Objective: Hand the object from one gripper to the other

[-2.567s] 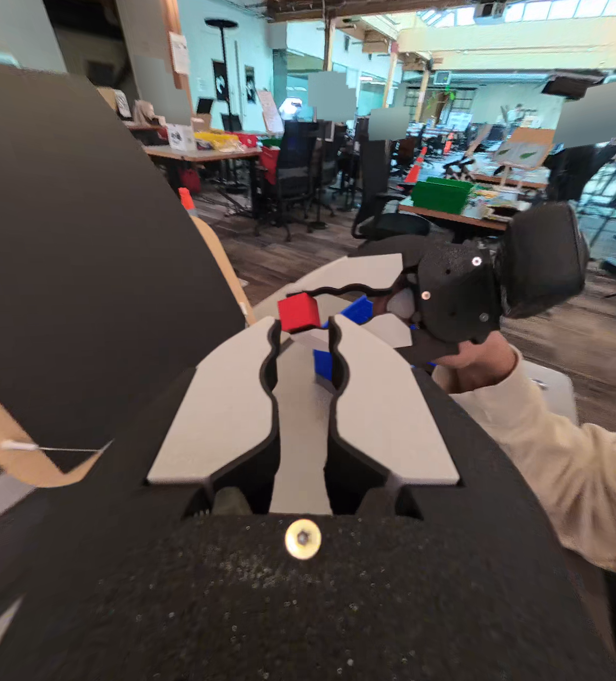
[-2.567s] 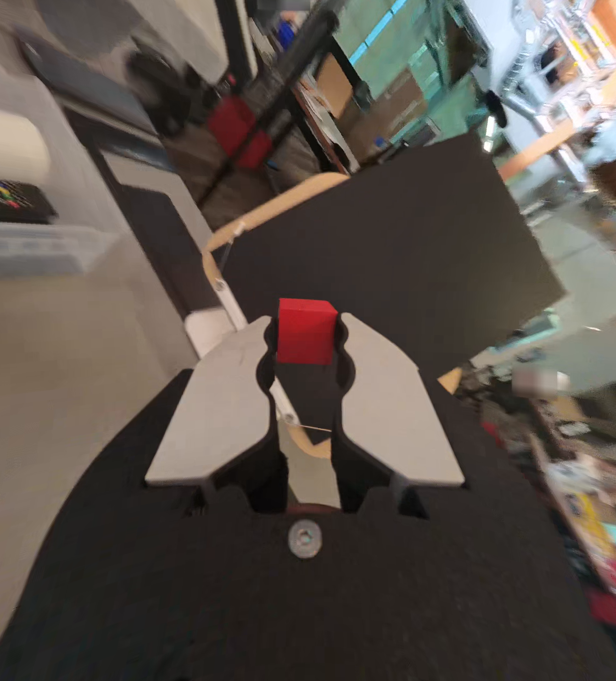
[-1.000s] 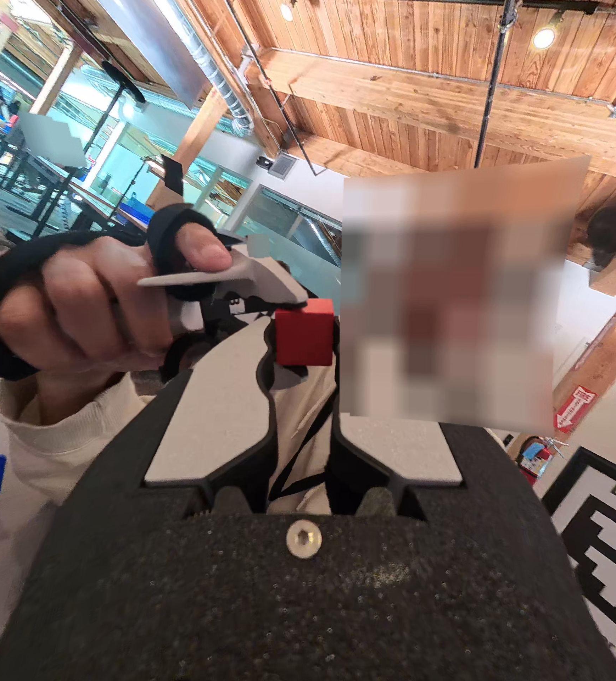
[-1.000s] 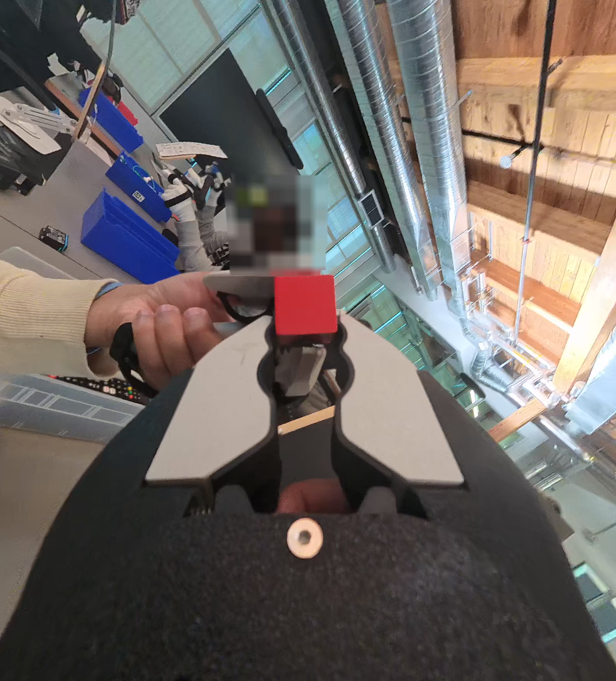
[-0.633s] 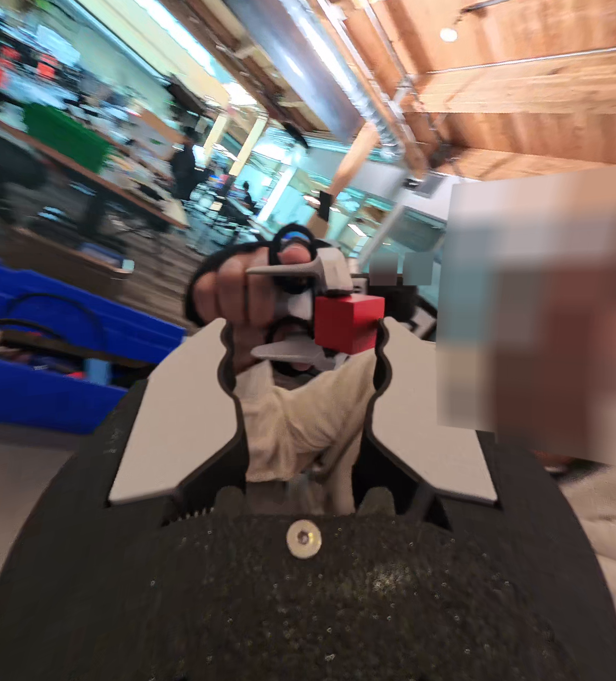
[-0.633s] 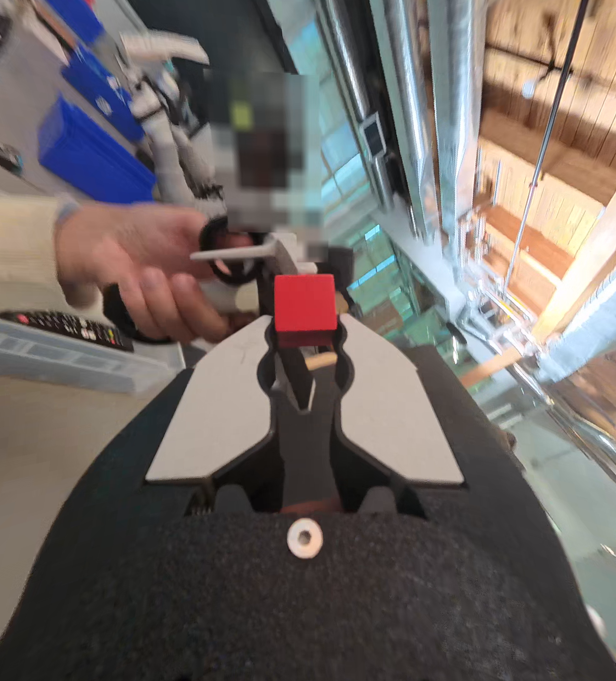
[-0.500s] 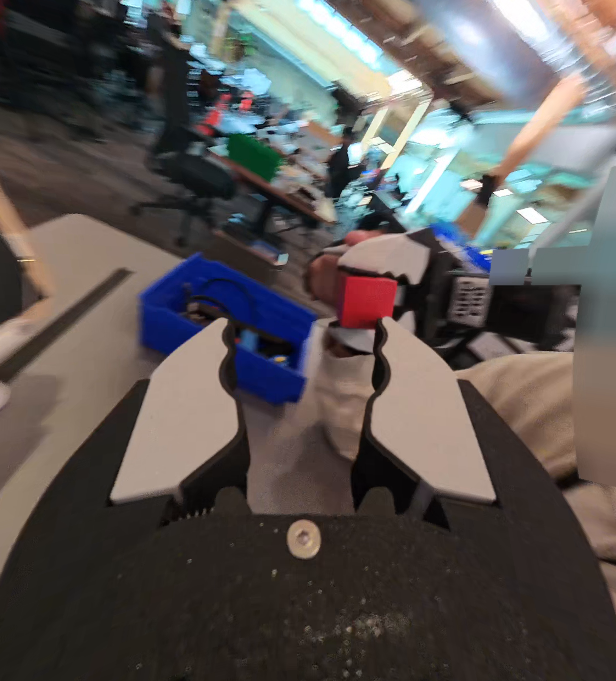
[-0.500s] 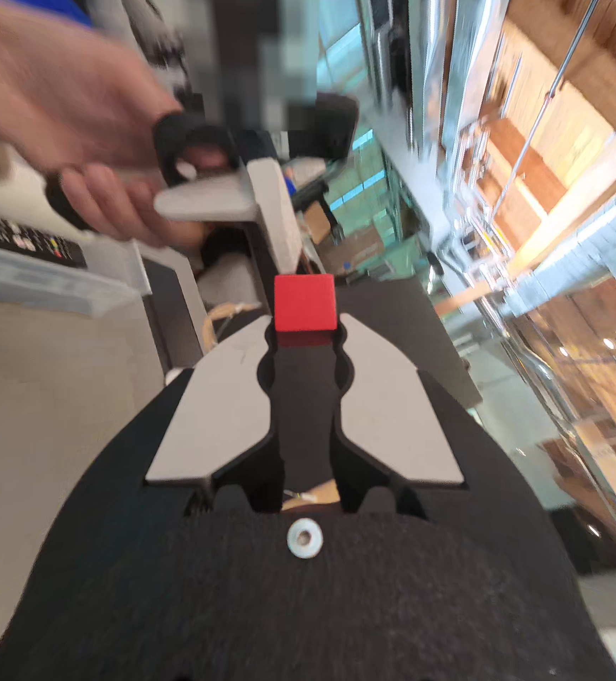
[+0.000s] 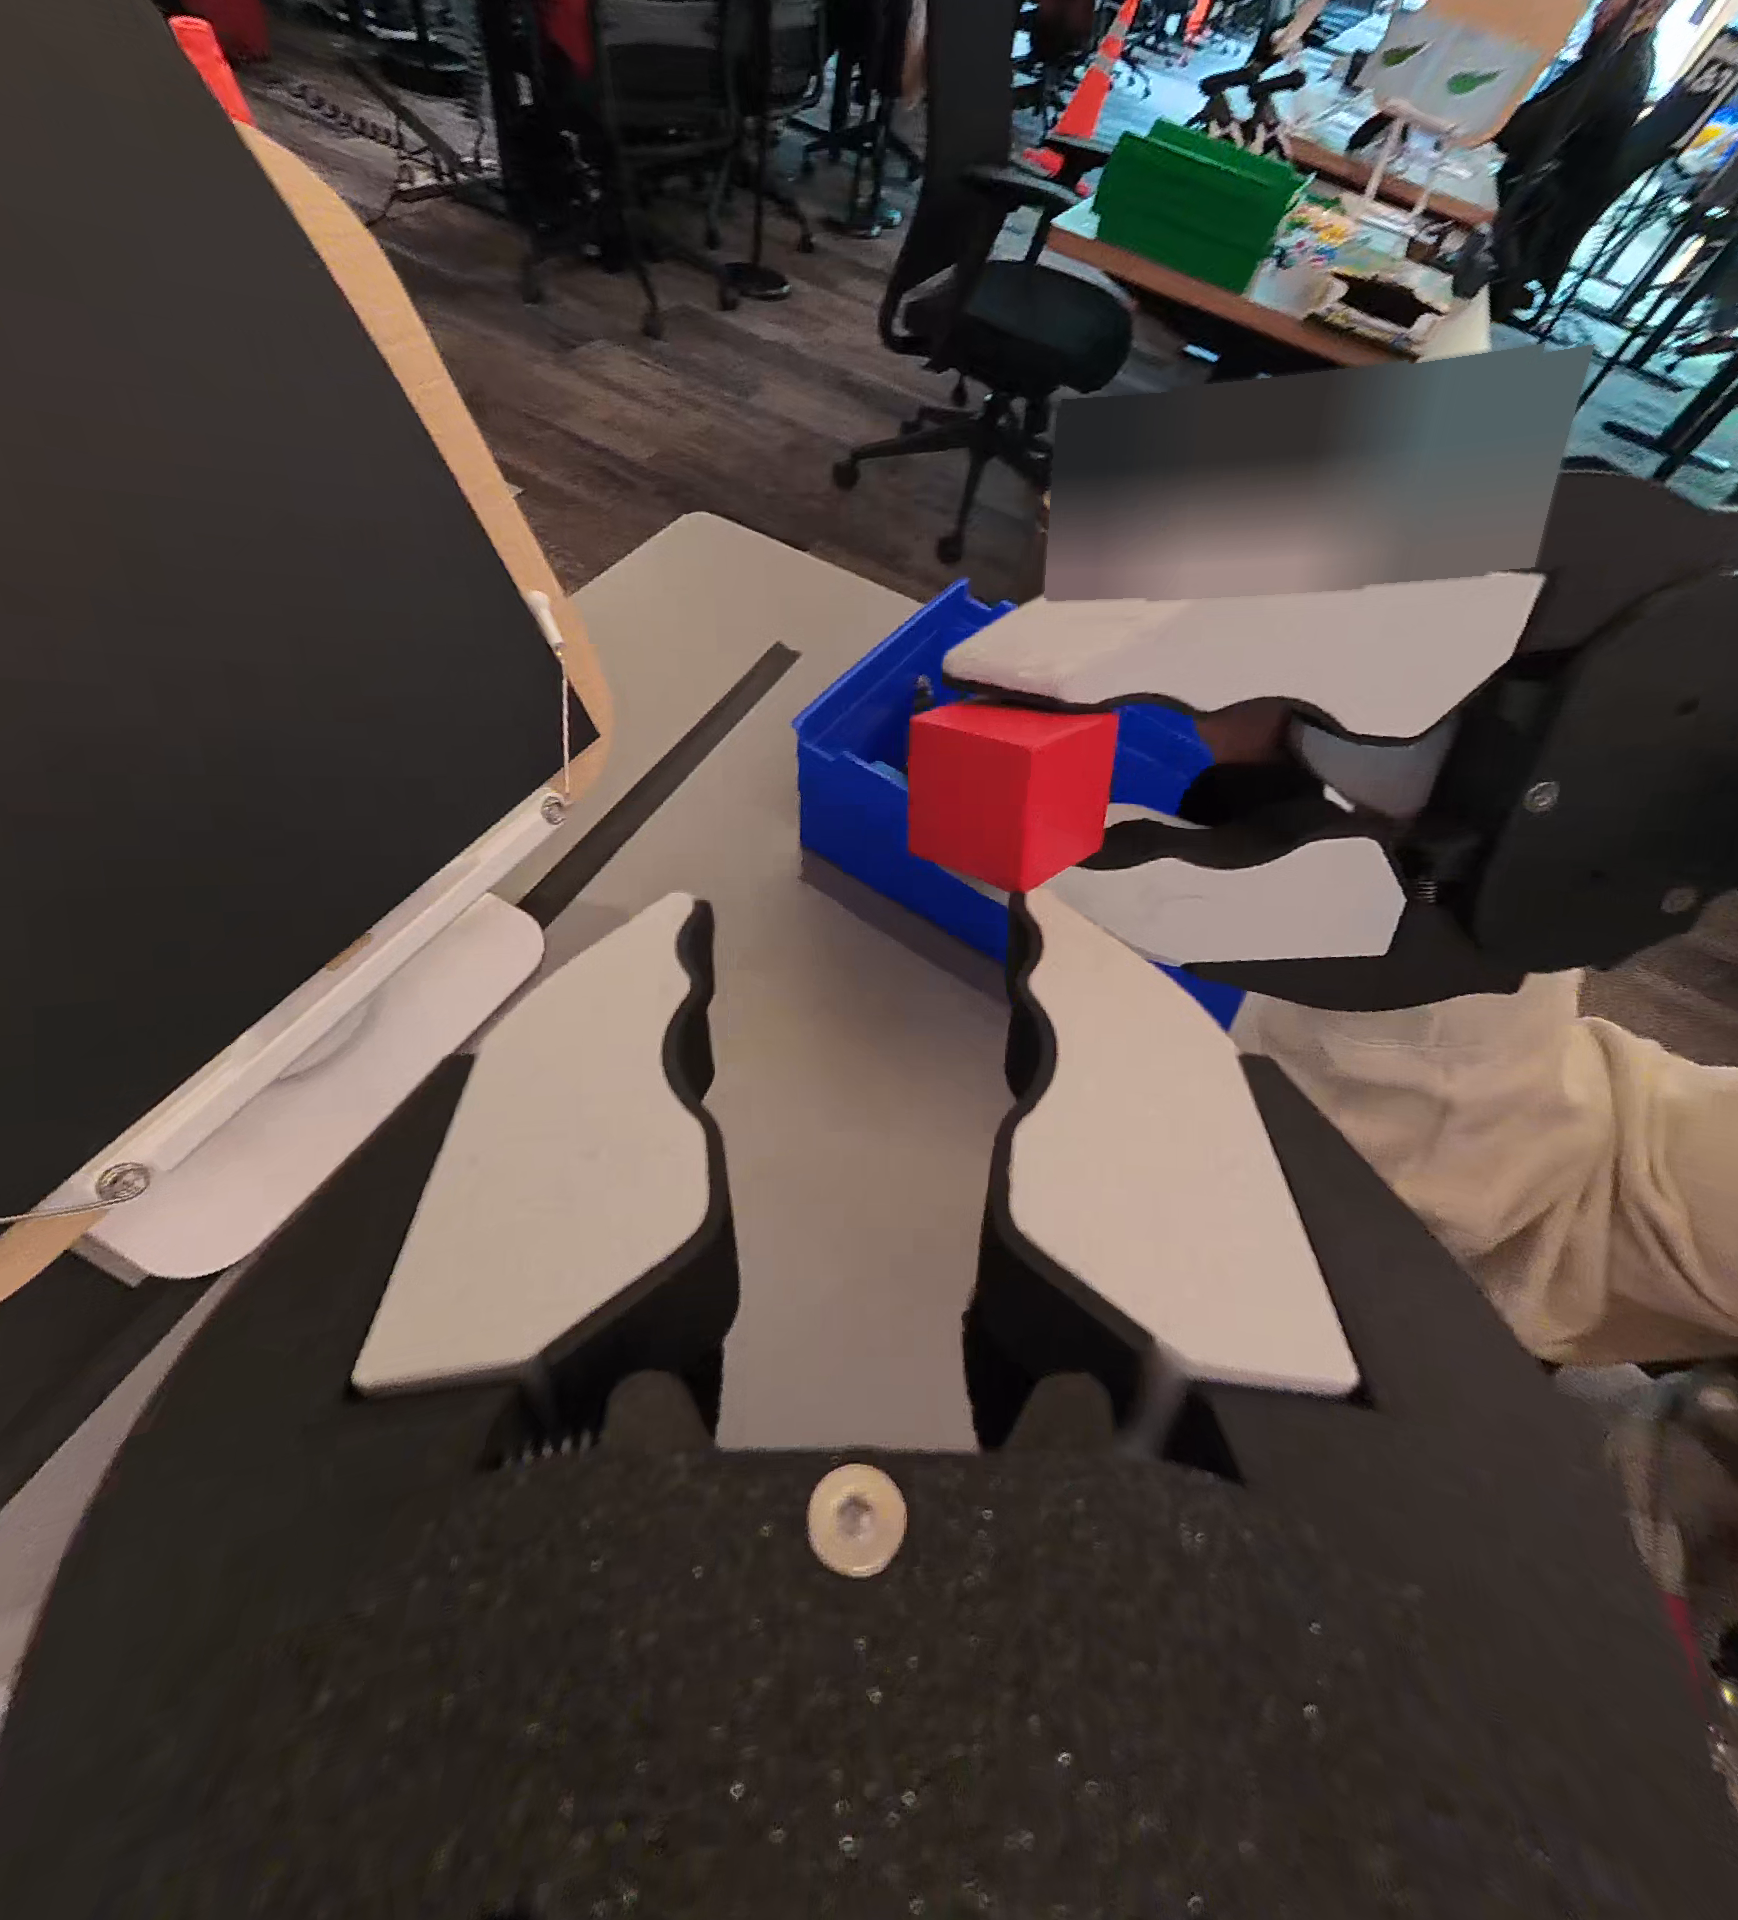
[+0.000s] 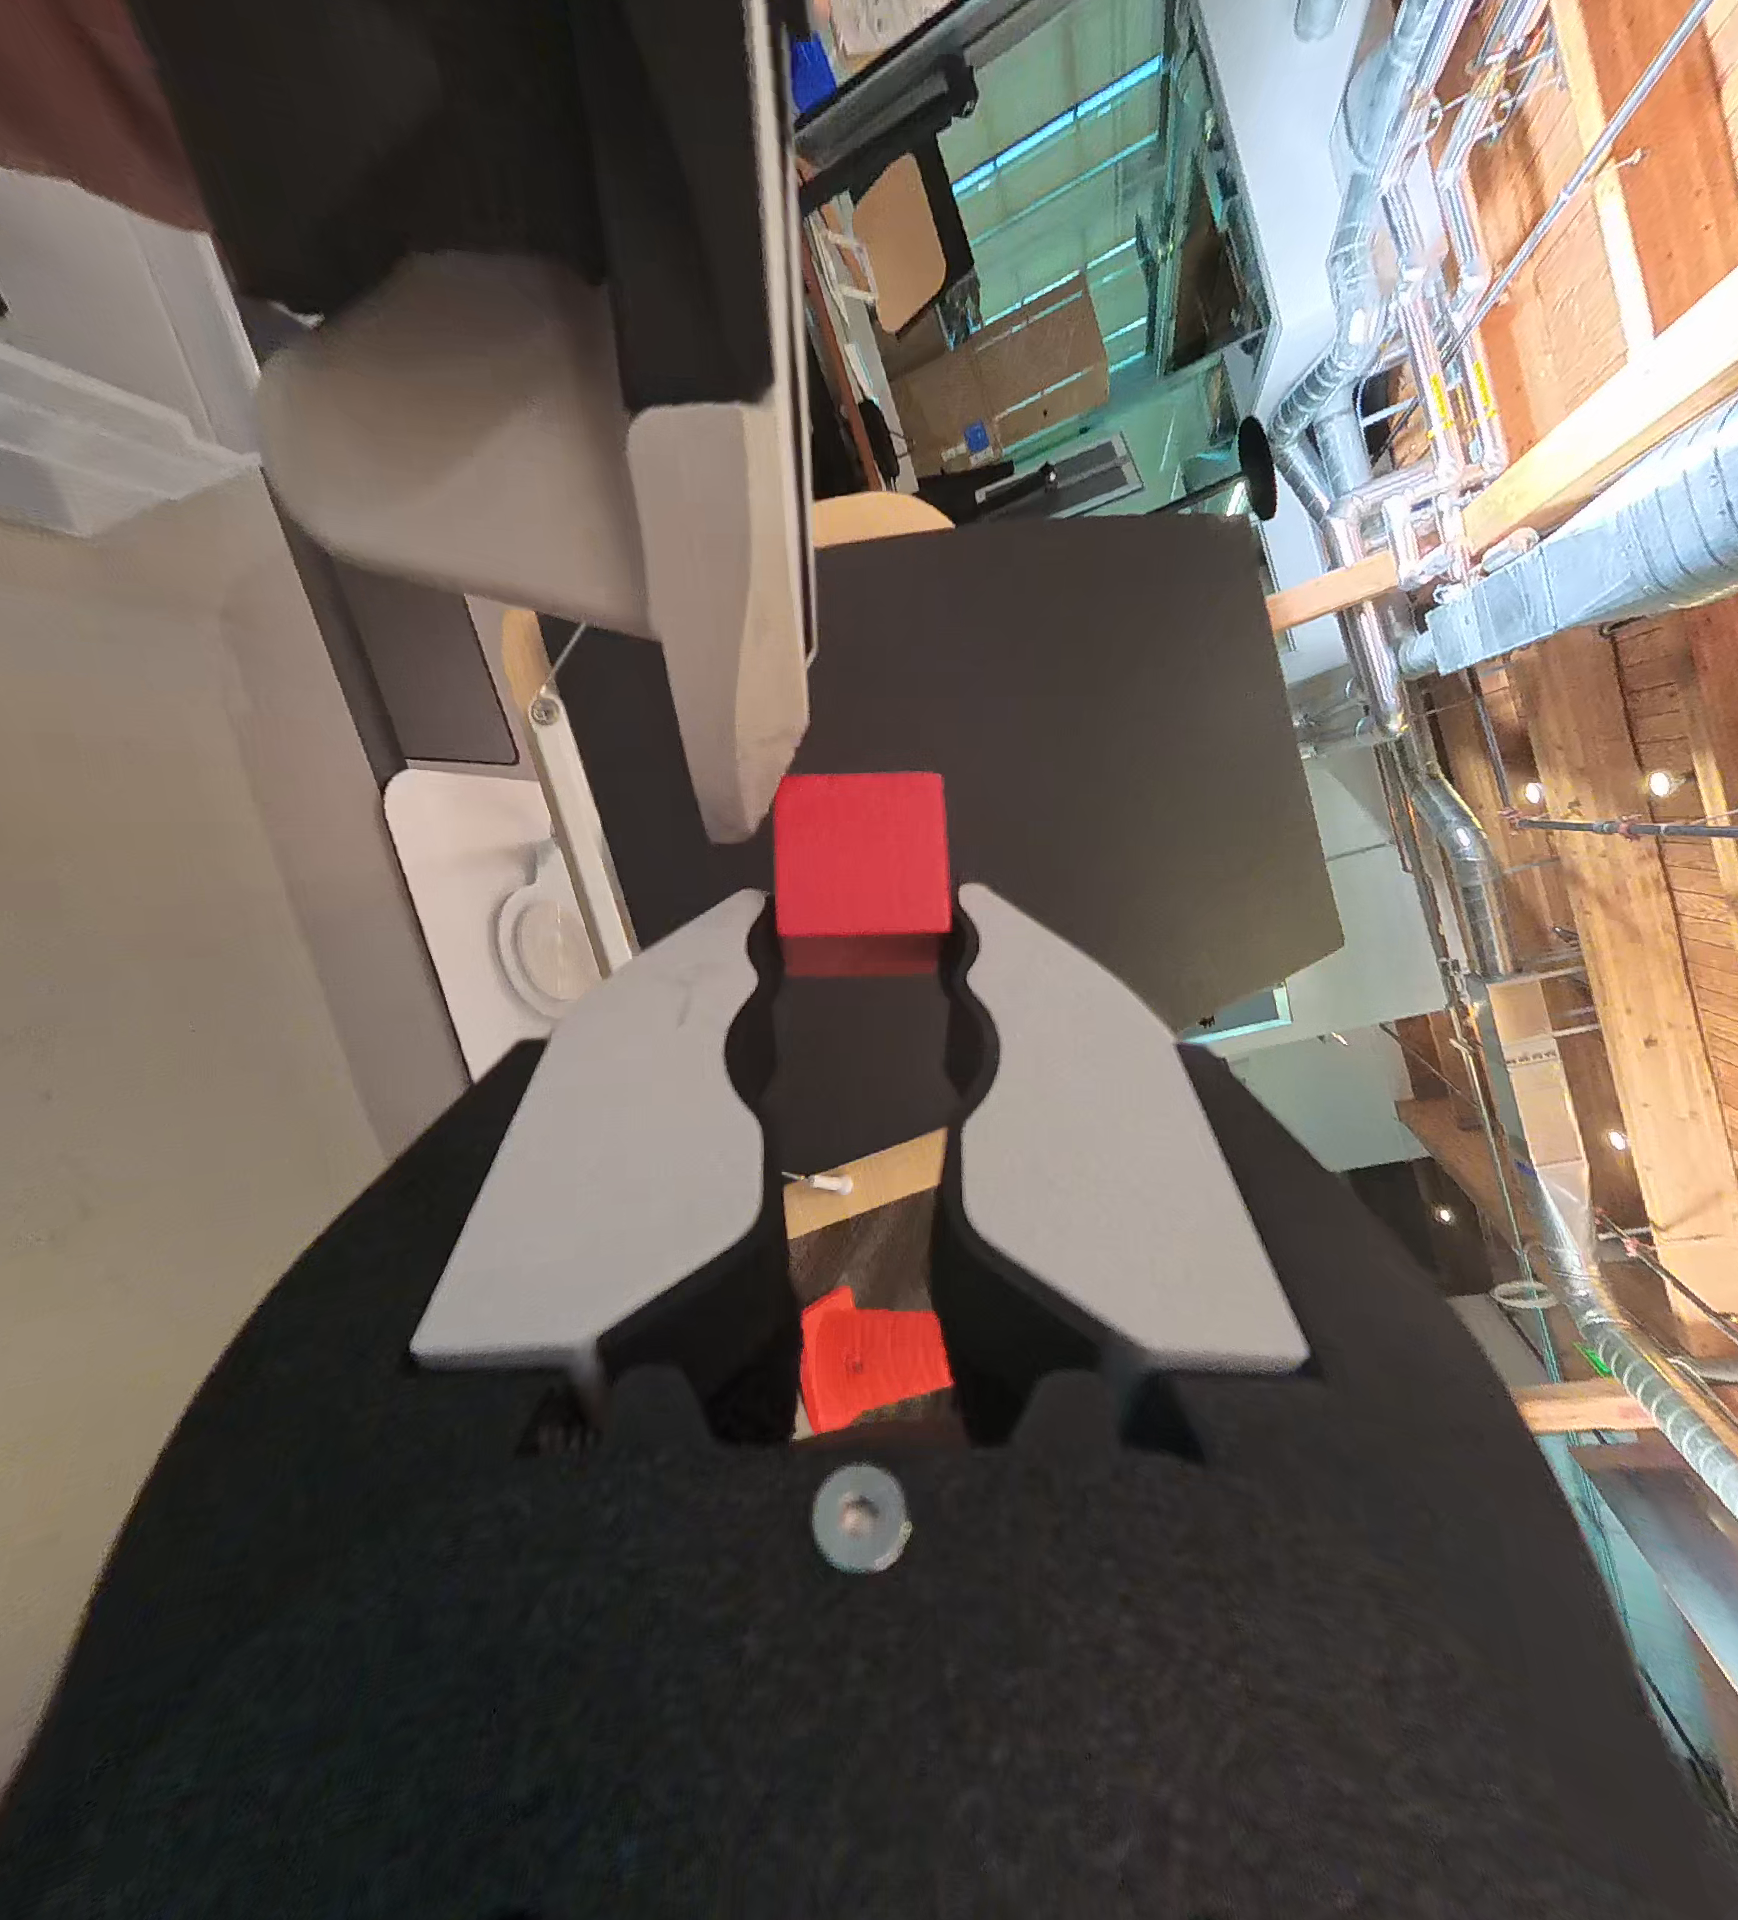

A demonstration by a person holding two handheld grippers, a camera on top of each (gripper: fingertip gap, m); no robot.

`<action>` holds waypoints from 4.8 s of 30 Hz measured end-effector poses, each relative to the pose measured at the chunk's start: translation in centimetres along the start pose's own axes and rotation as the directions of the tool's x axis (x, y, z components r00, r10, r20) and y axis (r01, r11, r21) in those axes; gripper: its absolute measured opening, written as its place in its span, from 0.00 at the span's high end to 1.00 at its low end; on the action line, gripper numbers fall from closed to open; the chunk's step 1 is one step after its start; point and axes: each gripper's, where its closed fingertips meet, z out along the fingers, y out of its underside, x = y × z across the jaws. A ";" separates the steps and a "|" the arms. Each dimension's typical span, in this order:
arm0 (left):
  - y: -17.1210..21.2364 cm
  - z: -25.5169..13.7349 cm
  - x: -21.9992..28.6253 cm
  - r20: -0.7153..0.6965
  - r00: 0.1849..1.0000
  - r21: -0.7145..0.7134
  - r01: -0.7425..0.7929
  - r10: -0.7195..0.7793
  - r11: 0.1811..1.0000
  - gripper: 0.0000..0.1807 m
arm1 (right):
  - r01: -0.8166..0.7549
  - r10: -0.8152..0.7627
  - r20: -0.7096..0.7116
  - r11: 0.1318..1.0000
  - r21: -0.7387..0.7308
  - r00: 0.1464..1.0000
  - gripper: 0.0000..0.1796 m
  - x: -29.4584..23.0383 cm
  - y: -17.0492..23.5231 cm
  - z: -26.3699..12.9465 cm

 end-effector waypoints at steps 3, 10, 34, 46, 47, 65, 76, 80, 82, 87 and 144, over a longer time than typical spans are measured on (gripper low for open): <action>0.1 -0.1 0.0 0.012 1.000 -0.009 -0.002 0.002 1.000 0.68 | 0.010 -0.010 0.002 1.000 -0.018 1.000 0.84 -0.2 0.2 0.2; -0.5 -0.2 1.9 -0.067 0.998 0.020 -0.007 0.008 1.000 0.67 | 0.063 -0.063 0.004 0.998 -0.029 0.998 0.84 -1.2 -0.6 0.9; -1.9 -5.4 3.2 0.040 0.871 0.177 -0.488 0.489 0.855 0.79 | -0.948 0.670 0.726 0.306 -0.082 0.154 0.68 0.1 -6.3 -3.2; -3.6 -4.3 3.1 0.461 0.427 -0.018 -0.872 0.778 0.489 0.79 | -0.917 0.380 0.837 -0.099 -0.385 -0.393 0.83 0.4 -7.8 -1.8; -3.8 -4.4 3.3 0.466 0.429 -0.004 -0.874 0.774 0.487 0.79 | -0.920 0.353 0.851 -0.100 -0.379 -0.388 0.84 0.5 -7.8 -2.0; -5.9 -8.5 4.5 0.120 0.943 0.437 -0.332 0.311 0.836 0.86 | -0.988 0.644 0.753 0.148 0.050 0.135 0.84 2.4 -5.1 -1.0; -3.6 -6.0 4.2 -0.074 0.973 0.311 -0.187 0.220 0.932 0.80 | -0.959 0.517 0.813 0.221 0.177 0.269 0.84 2.2 -7.4 -3.3; -3.4 -6.1 4.8 -0.116 0.963 0.315 -0.196 0.243 0.929 0.82 | -0.968 0.476 0.851 0.215 0.131 0.221 0.84 1.5 -7.8 -3.6; -3.3 -6.0 5.1 -0.131 0.957 0.318 -0.208 0.260 0.925 0.86 | -0.969 0.468 0.859 0.221 0.111 0.205 0.84 1.2 -7.7 -3.5; -3.1 -5.7 4.9 -0.144 0.951 0.292 -0.222 0.272 0.930 0.86 | -0.964 0.482 0.847 0.237 0.117 0.222 0.84 1.1 -7.4 -3.3; 11.7 4.3 -2.1 -0.013 0.943 -0.008 0.332 -0.332 0.943 0.73 | -0.844 0.868 -0.156 0.392 -0.367 0.471 0.84 4.4 22.6 -5.7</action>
